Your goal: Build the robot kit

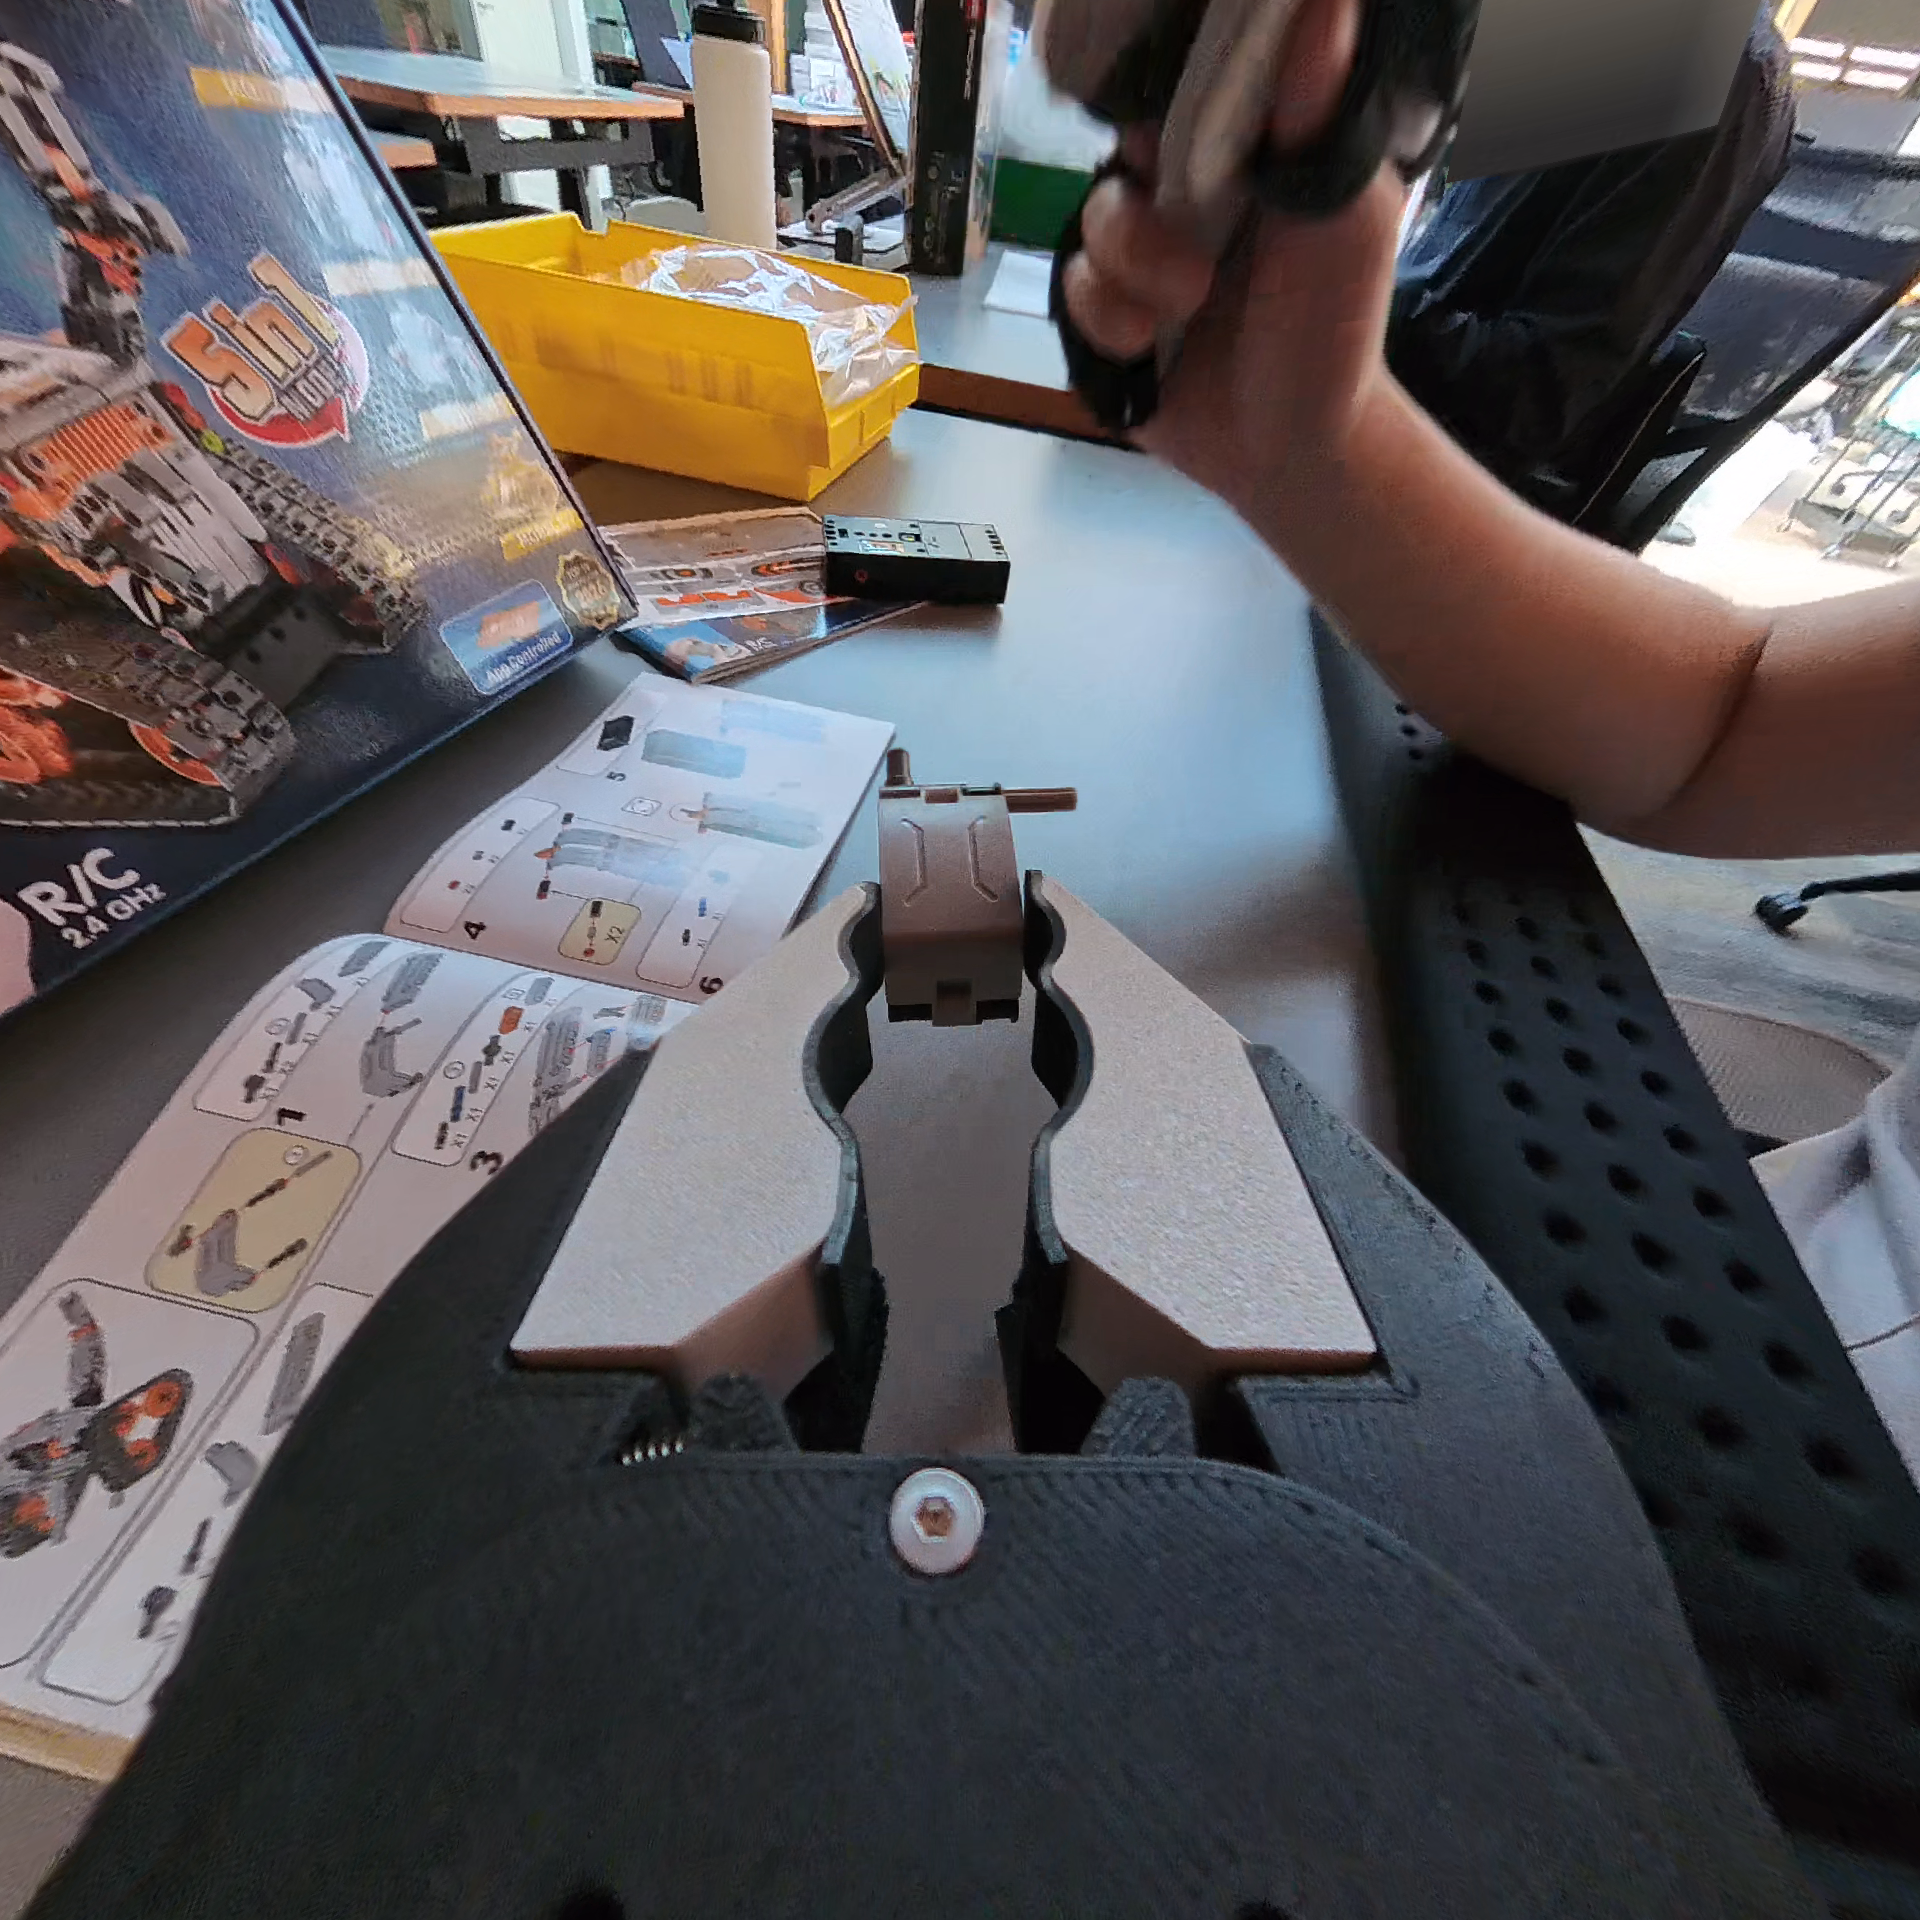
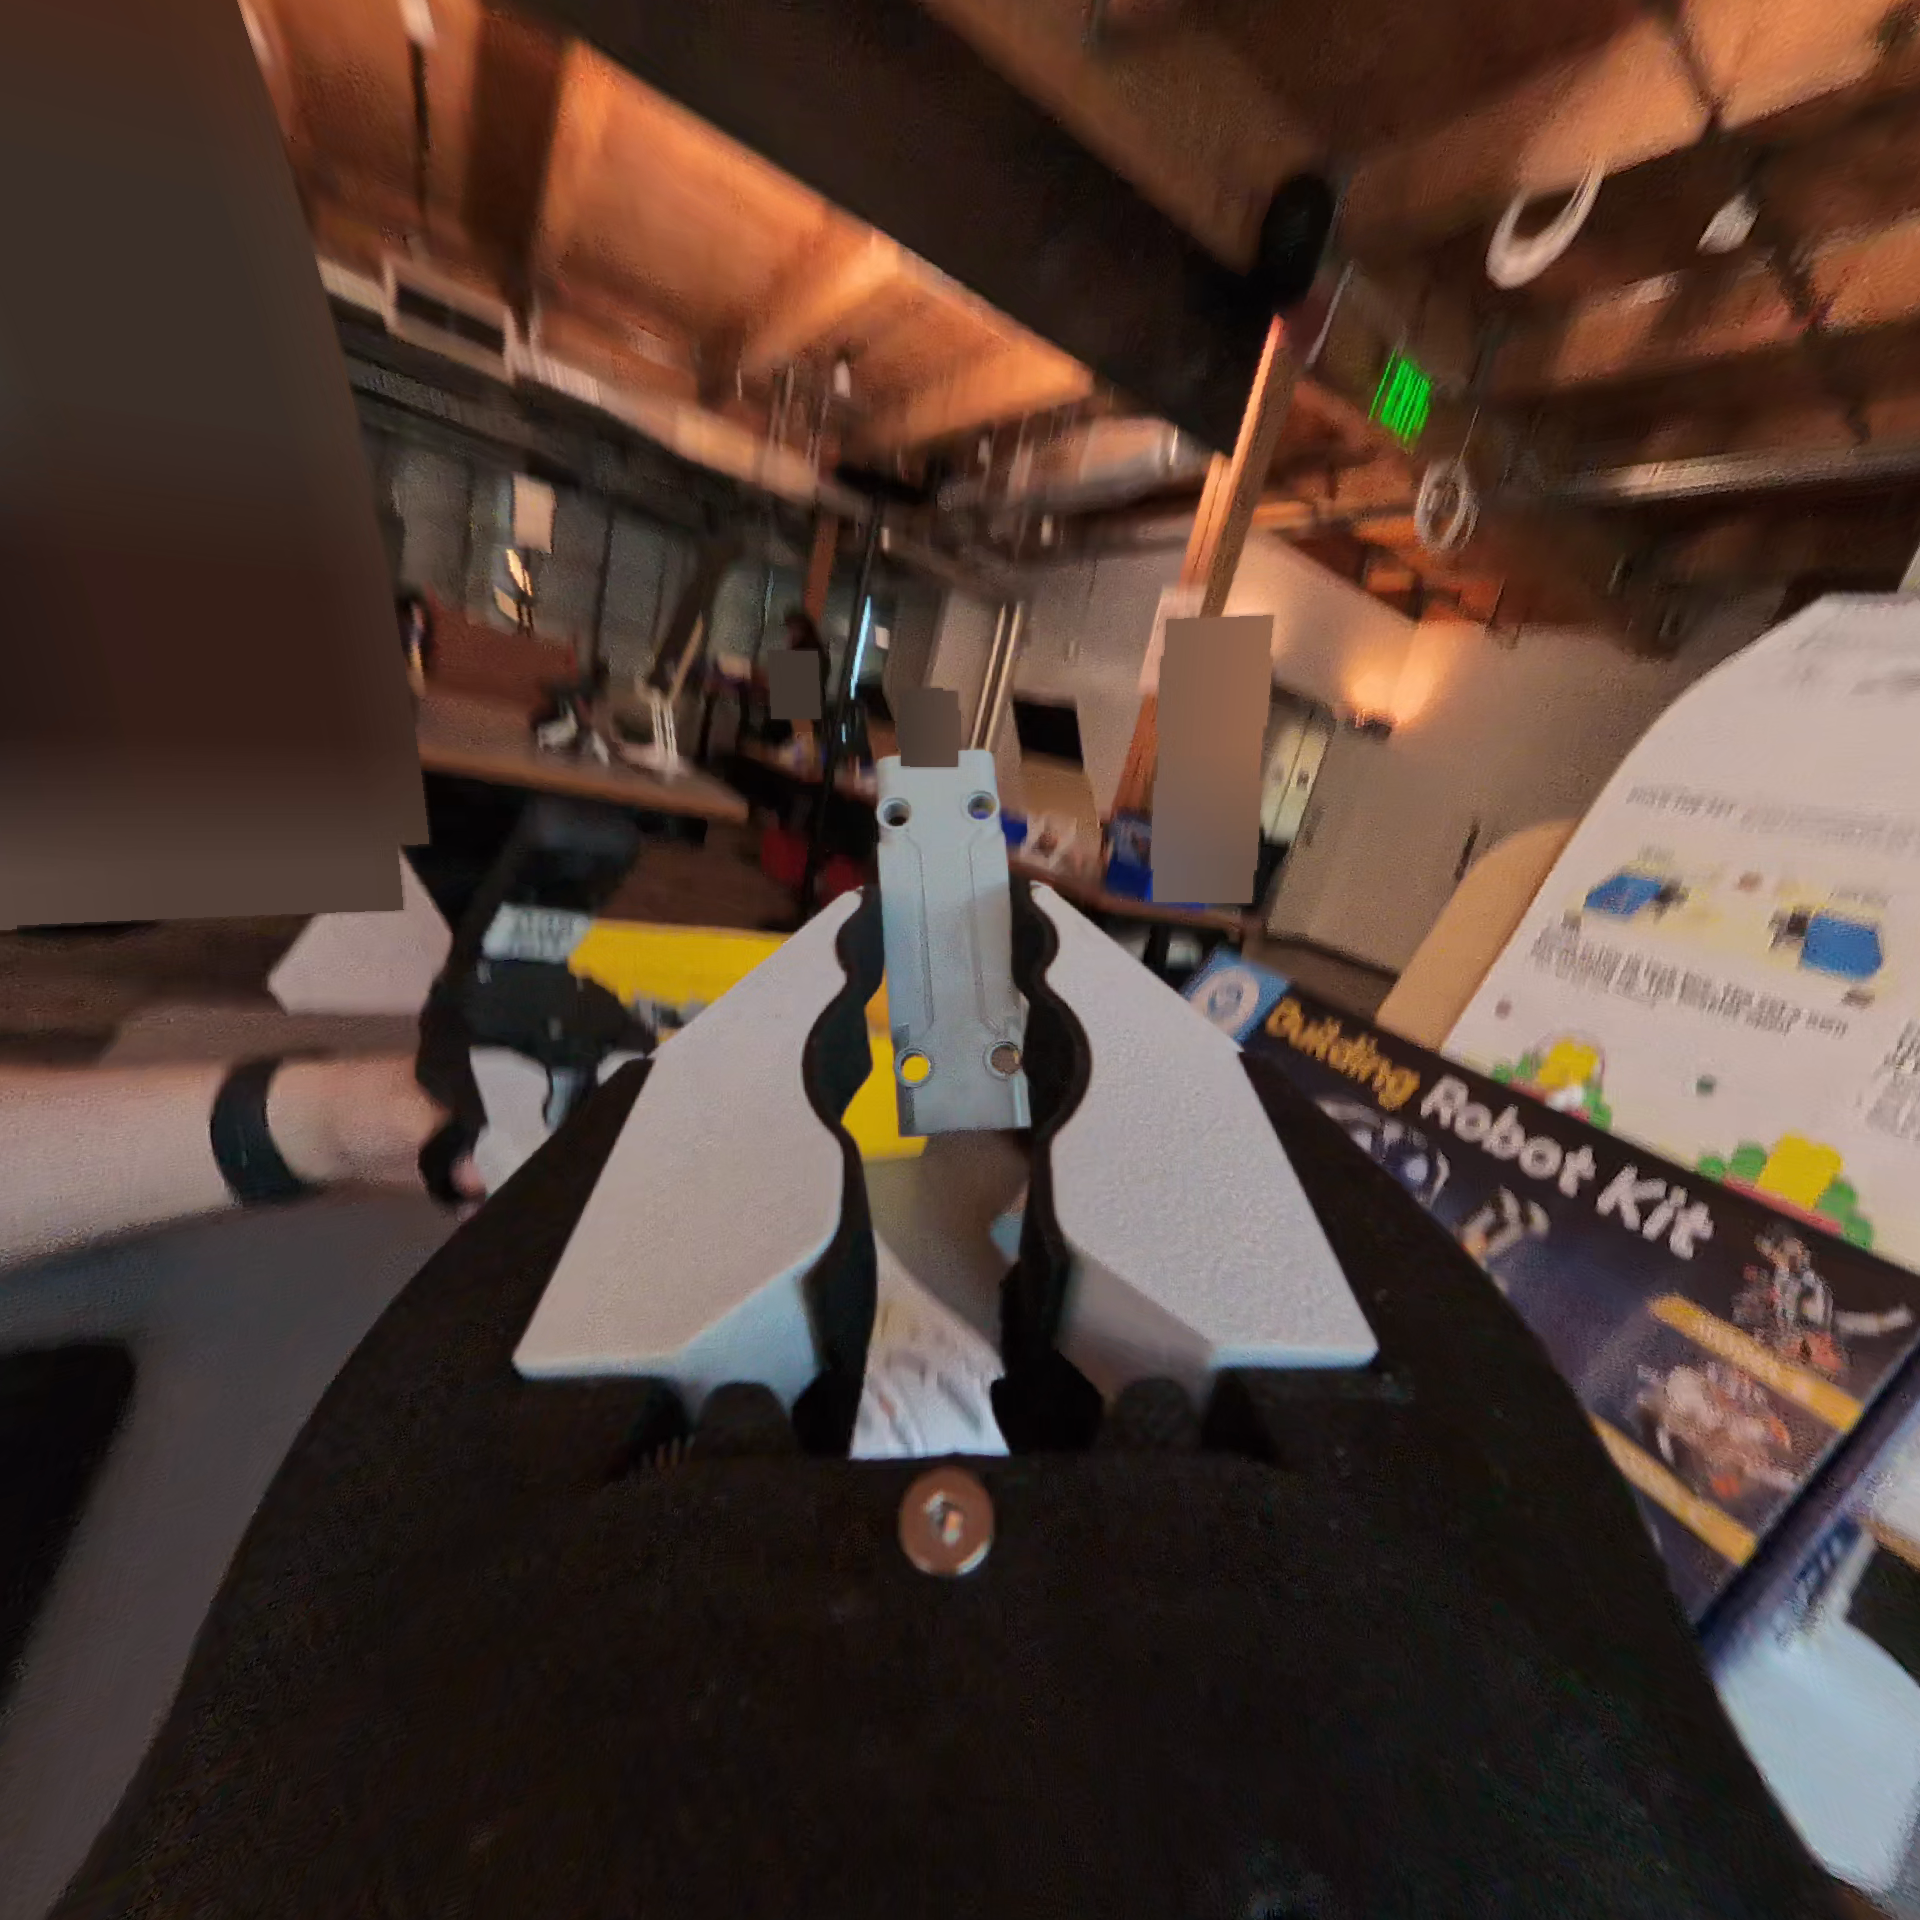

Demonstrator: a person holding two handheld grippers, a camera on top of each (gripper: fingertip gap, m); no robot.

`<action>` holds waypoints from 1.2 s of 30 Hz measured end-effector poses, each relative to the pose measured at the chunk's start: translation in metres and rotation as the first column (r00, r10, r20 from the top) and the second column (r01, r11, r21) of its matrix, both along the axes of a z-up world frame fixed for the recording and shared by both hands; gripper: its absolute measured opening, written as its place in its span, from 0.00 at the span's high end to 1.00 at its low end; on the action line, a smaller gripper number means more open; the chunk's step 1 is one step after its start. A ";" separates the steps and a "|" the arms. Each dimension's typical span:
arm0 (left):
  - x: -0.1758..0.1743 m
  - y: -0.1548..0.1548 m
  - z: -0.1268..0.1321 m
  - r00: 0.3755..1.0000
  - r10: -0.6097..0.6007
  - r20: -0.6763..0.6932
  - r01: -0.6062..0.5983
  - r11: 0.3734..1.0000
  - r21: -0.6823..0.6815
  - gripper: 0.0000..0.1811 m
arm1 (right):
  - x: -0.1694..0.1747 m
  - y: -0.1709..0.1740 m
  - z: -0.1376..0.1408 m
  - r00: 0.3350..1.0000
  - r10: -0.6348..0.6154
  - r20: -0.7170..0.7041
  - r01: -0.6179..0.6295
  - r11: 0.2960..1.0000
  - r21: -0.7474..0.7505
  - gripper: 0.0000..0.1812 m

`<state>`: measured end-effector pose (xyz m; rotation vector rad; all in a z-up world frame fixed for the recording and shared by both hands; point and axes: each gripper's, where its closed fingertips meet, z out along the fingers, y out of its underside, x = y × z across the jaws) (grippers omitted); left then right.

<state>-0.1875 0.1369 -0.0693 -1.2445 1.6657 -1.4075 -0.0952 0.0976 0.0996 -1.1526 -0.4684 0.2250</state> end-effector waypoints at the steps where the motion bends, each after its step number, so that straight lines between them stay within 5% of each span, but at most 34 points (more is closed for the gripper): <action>1: -0.001 0.000 -0.001 1.000 -0.001 0.003 0.001 1.000 0.023 0.86 | 0.002 -0.002 0.012 0.999 0.006 -0.035 -0.005 0.999 0.032 0.87; 4: -0.001 0.002 0.000 1.000 0.006 0.019 -0.008 0.998 0.069 0.87 | -0.002 0.022 -0.010 0.999 -0.028 -0.020 0.026 0.995 -0.094 0.87; 9: -0.005 0.003 -0.002 1.000 0.001 0.008 -0.002 0.994 0.105 0.86 | -0.025 0.045 -0.119 0.983 0.058 0.175 0.021 0.907 -0.420 0.87; 12: -0.007 0.000 -0.003 1.000 -0.024 0.018 0.022 0.991 0.130 0.86 | -0.037 0.034 -0.156 0.934 0.197 0.300 -0.031 0.877 -0.479 0.87; 22: -0.003 -0.004 -0.016 0.999 -0.034 -0.024 0.037 0.983 0.180 0.86 | -0.054 0.032 -0.208 0.814 0.312 0.490 0.071 0.784 -0.617 0.87; 36: -0.001 -0.012 -0.036 0.991 -0.048 -0.125 0.075 0.972 0.224 0.85 | -0.088 0.038 -0.218 0.860 0.382 0.339 -0.048 0.722 -0.690 0.87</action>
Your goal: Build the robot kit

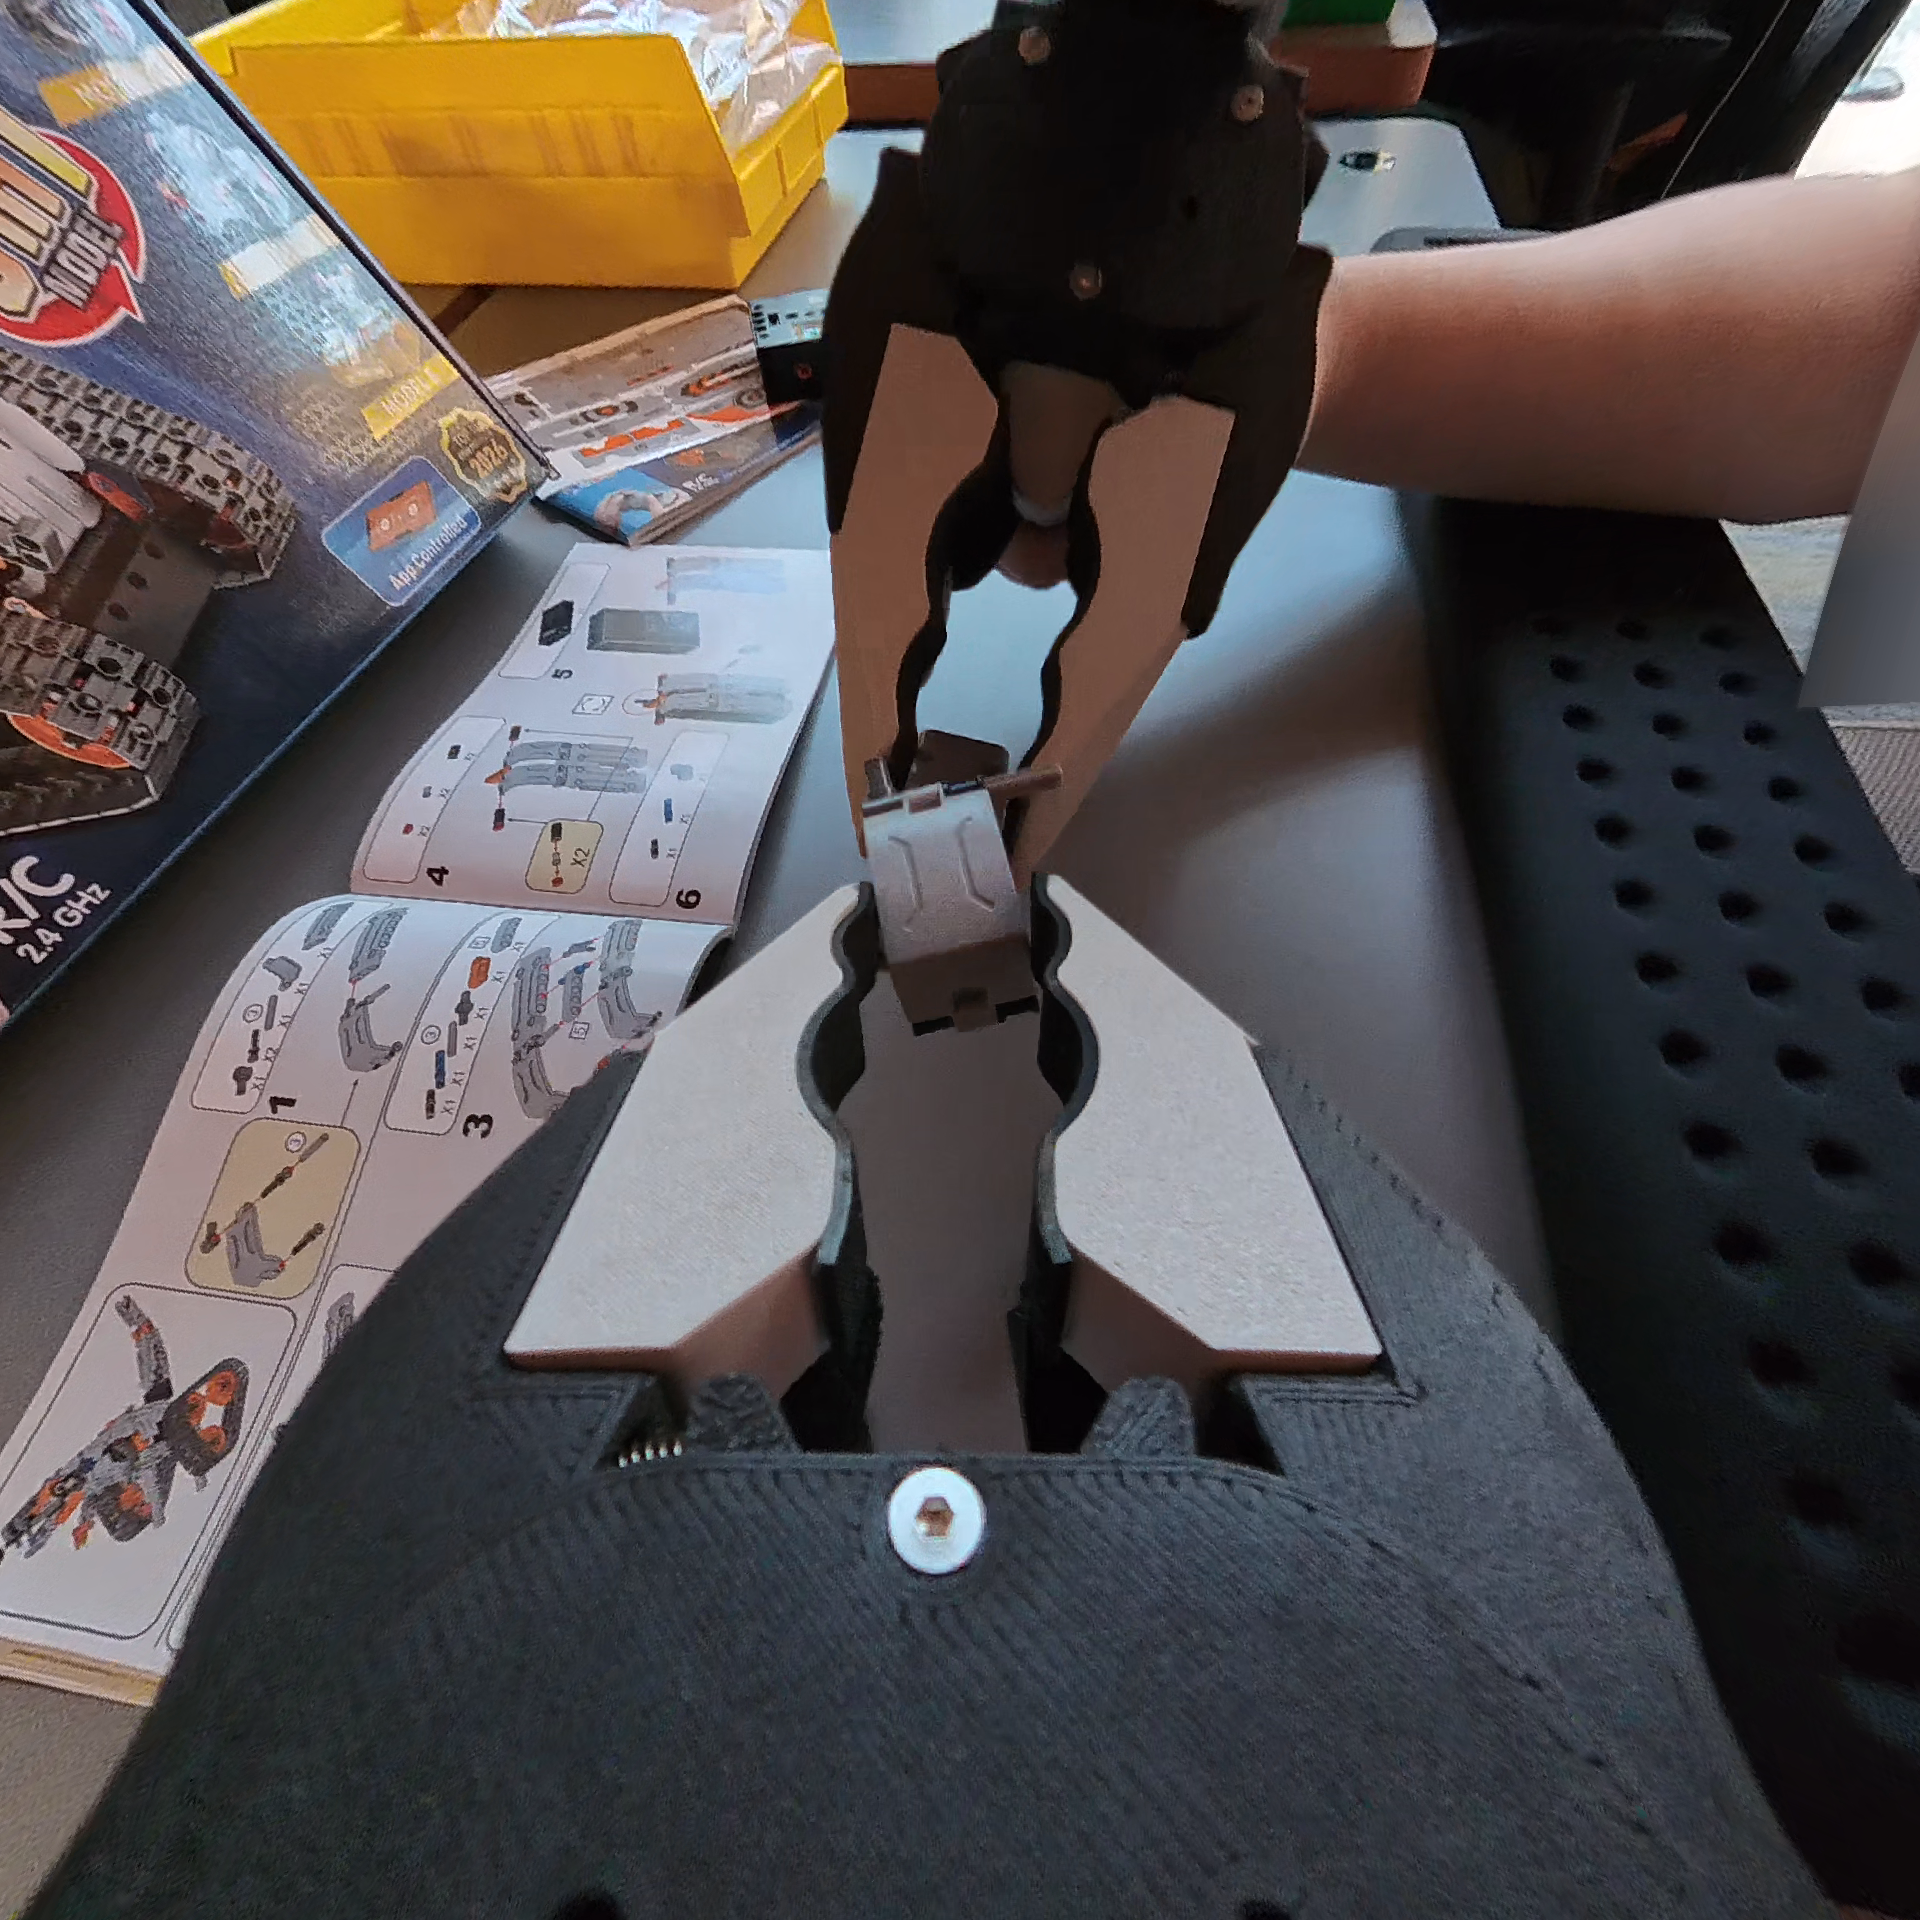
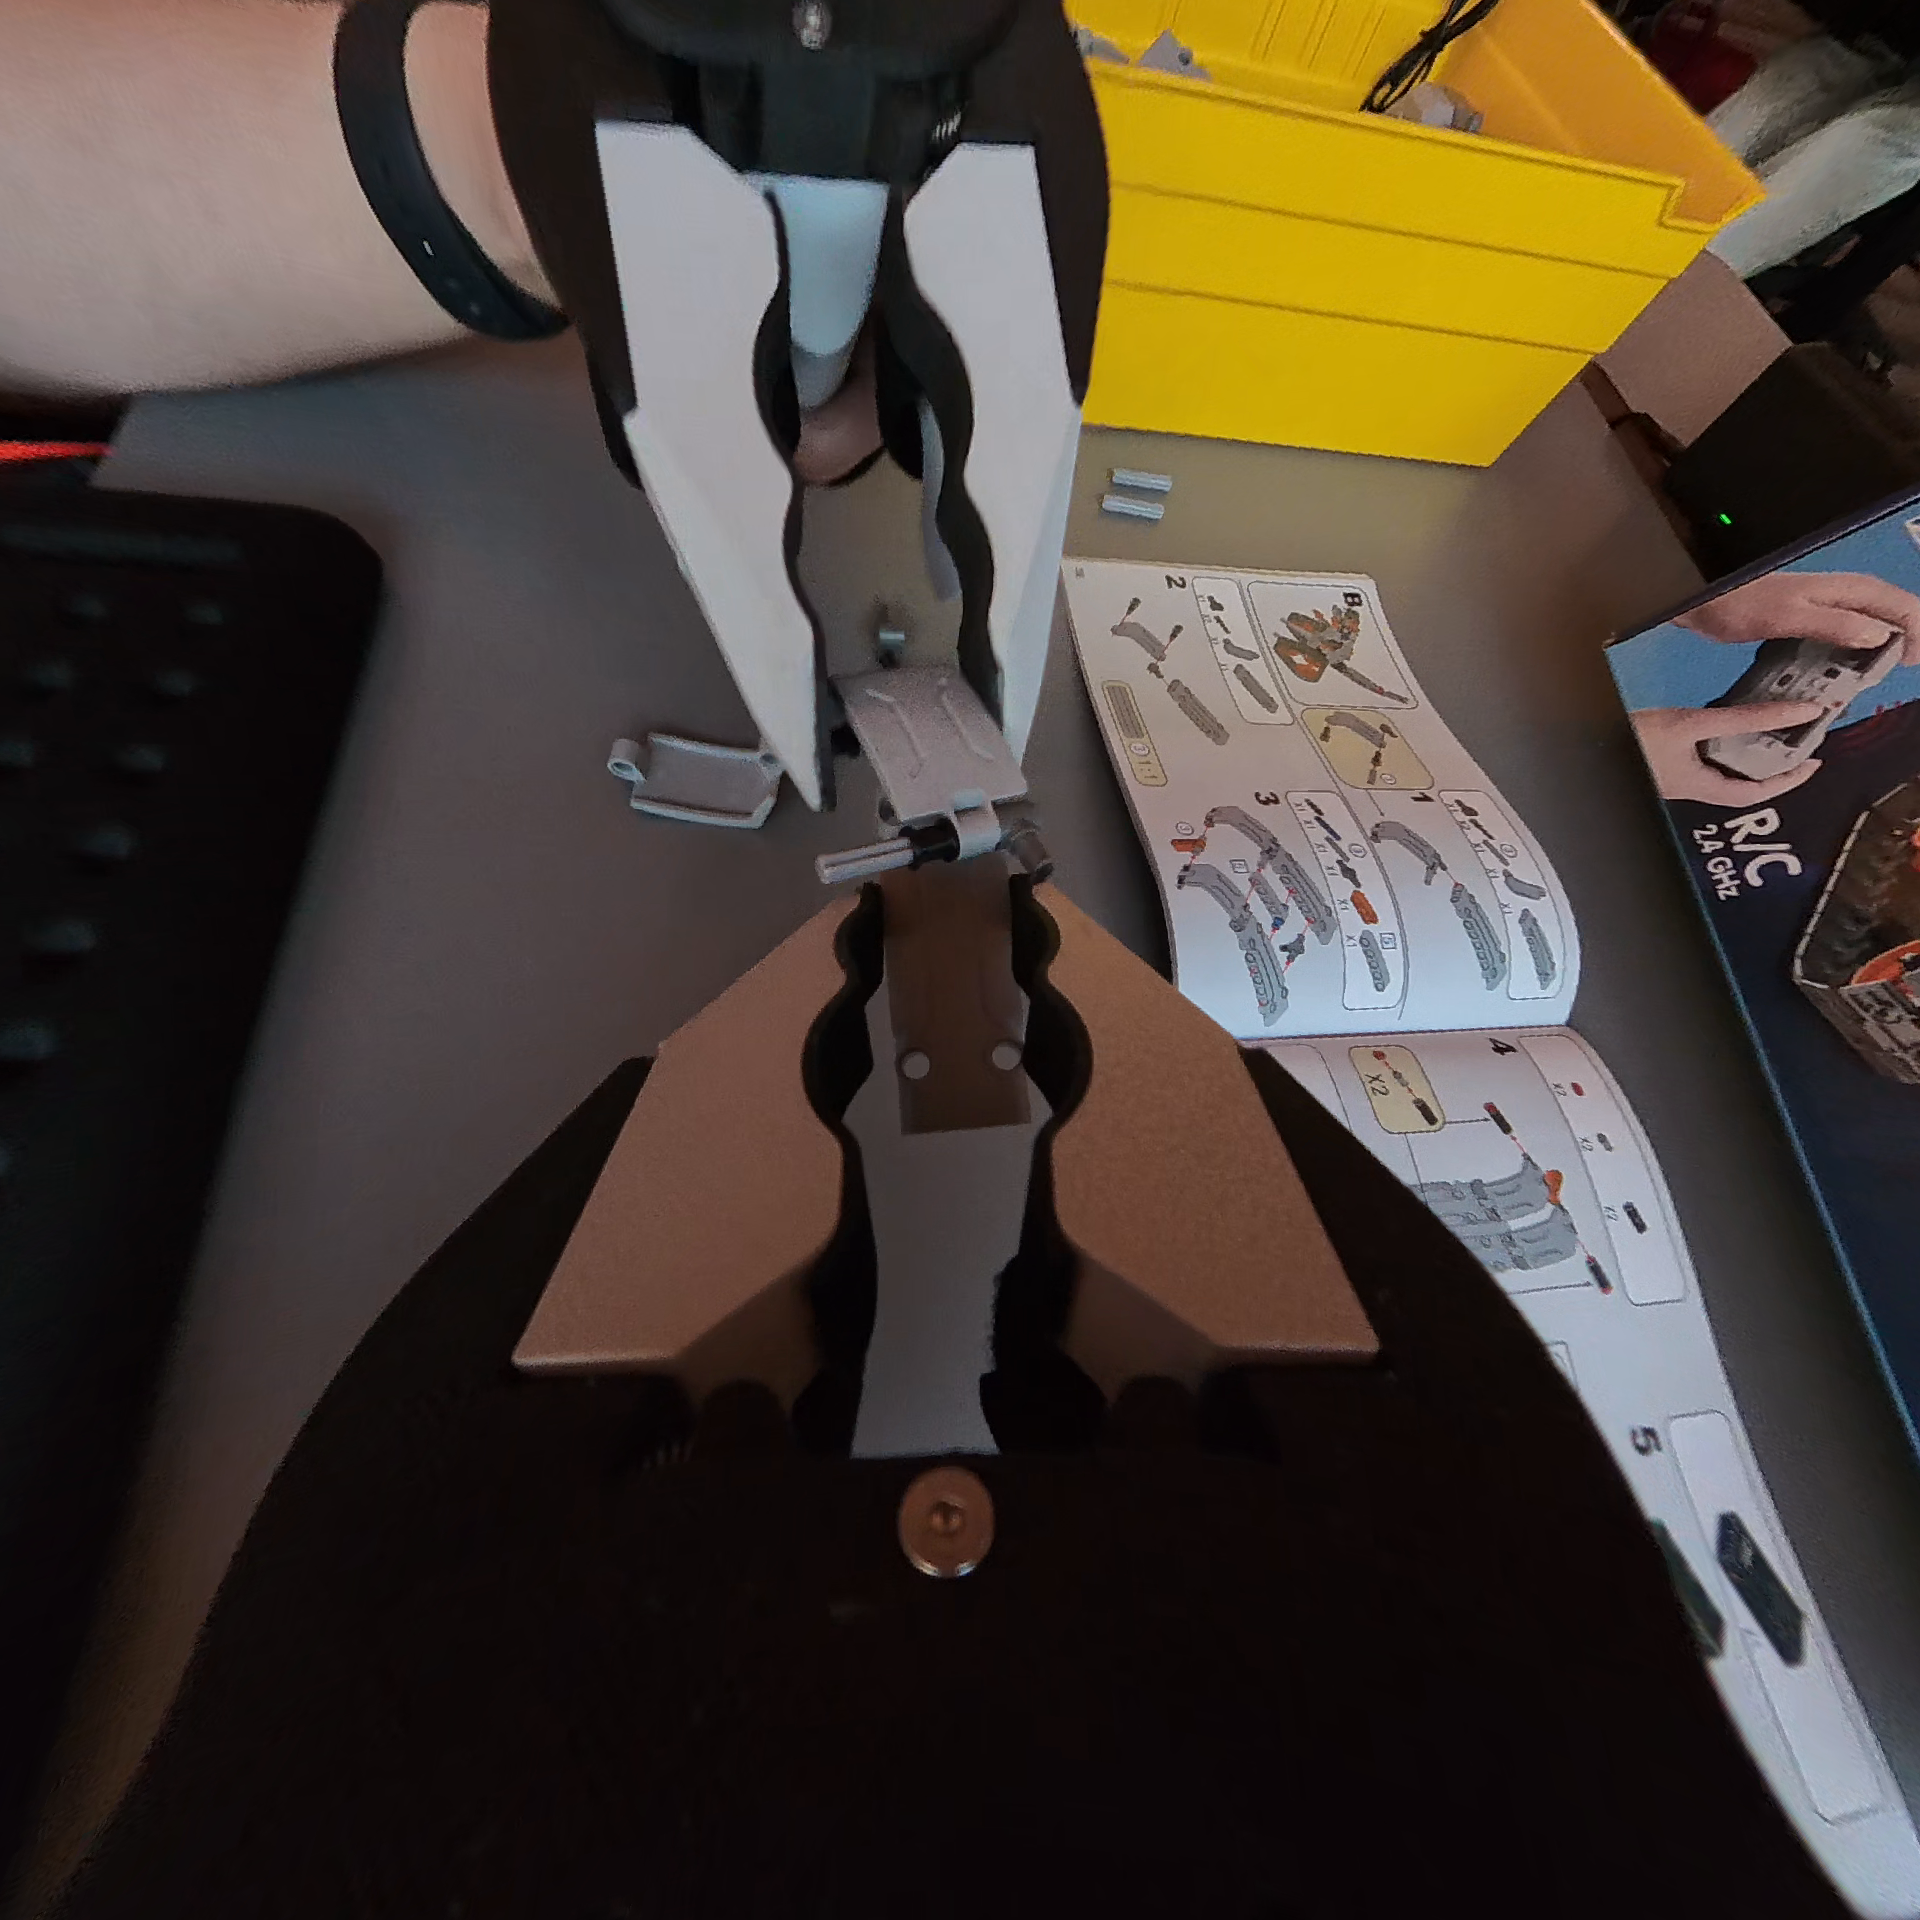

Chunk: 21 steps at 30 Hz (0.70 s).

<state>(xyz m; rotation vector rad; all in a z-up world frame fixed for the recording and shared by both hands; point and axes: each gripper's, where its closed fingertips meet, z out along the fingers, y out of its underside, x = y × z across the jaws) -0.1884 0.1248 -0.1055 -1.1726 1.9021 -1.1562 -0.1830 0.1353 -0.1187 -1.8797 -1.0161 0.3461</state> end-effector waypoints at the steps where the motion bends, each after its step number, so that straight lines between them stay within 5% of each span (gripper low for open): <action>1: 0.000 0.000 -0.002 1.000 0.002 -0.006 -0.002 1.000 0.008 0.84 | 0.000 0.000 0.001 1.000 0.000 -0.023 0.000 1.000 -0.008 0.87; 6: 0.003 0.002 -0.001 1.000 0.025 0.008 -0.025 1.000 0.017 0.87 | -0.004 0.001 0.003 0.998 0.006 -0.065 -0.007 1.000 -0.014 0.87; 8: 0.004 0.002 -0.001 1.000 0.028 0.015 -0.028 0.999 0.018 1.00 | -0.012 -0.002 0.003 0.996 0.029 -0.090 -0.031 0.999 -0.028 0.87; 10: 0.004 -0.001 -0.004 1.000 0.012 0.013 -0.012 0.999 0.032 1.00 | -0.015 -0.001 0.000 0.994 0.024 -0.103 -0.029 0.998 -0.049 0.87; 14: 0.009 0.013 -0.002 0.995 0.098 0.015 -0.098 0.995 -0.001 0.69 | 0.000 0.001 -0.013 1.000 -0.007 0.027 0.008 0.999 -0.042 0.87; 18: -0.007 0.012 0.005 0.999 0.043 -0.029 -0.044 0.998 -0.035 0.88 | 0.024 -0.010 -0.031 0.981 0.005 0.195 0.013 0.996 -0.092 0.87; 21: -0.009 0.015 0.017 0.998 0.064 0.021 -0.064 0.998 -0.024 0.87 | 0.035 -0.020 -0.052 0.977 -0.009 0.213 0.060 0.970 -0.235 0.87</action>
